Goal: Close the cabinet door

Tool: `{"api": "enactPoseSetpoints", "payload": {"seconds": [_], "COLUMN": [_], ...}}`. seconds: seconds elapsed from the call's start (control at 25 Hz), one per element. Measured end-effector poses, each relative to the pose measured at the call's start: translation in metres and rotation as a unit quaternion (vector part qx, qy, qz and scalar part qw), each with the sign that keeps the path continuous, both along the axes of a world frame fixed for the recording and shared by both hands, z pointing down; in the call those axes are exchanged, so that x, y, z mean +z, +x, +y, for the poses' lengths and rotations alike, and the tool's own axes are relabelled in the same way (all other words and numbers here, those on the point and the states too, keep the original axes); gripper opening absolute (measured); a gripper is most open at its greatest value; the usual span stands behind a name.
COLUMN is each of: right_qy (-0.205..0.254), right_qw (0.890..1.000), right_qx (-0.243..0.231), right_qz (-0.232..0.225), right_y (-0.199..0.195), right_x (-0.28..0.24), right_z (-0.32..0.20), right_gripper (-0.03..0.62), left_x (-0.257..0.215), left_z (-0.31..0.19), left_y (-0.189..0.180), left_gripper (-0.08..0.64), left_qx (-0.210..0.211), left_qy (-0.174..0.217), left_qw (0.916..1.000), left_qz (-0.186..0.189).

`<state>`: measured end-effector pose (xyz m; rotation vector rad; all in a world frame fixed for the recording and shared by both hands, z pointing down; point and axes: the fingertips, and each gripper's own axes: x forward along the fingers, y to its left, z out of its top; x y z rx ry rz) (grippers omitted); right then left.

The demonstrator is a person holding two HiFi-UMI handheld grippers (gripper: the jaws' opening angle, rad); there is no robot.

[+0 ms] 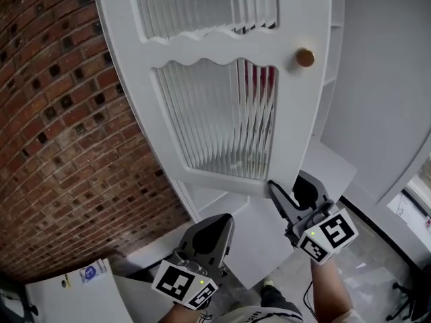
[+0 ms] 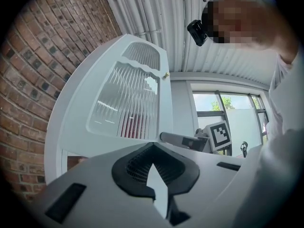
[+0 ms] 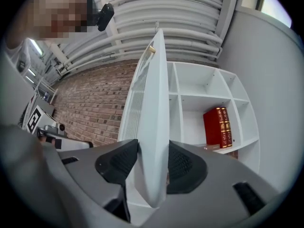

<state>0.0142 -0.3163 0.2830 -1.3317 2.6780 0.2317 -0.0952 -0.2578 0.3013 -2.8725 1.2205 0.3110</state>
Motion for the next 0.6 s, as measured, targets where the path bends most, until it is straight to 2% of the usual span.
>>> {"api": "enactPoseSetpoints", "payload": {"seconds": [0.6], "right_qy": [-0.002], "right_qw": [0.995], "right_qx": [-0.096], "right_qz": [-0.018], "right_y": [0.011], "right_x": [-0.005], "right_z": [-0.084], "right_gripper": [0.210], "left_x": [0.000], "left_z": [-0.055], "left_y": [0.029], "left_gripper": [0.011], "left_qx": [-0.036], "left_qy": [-0.011], "left_qw": [0.9992], "left_qz": [-0.012]}}
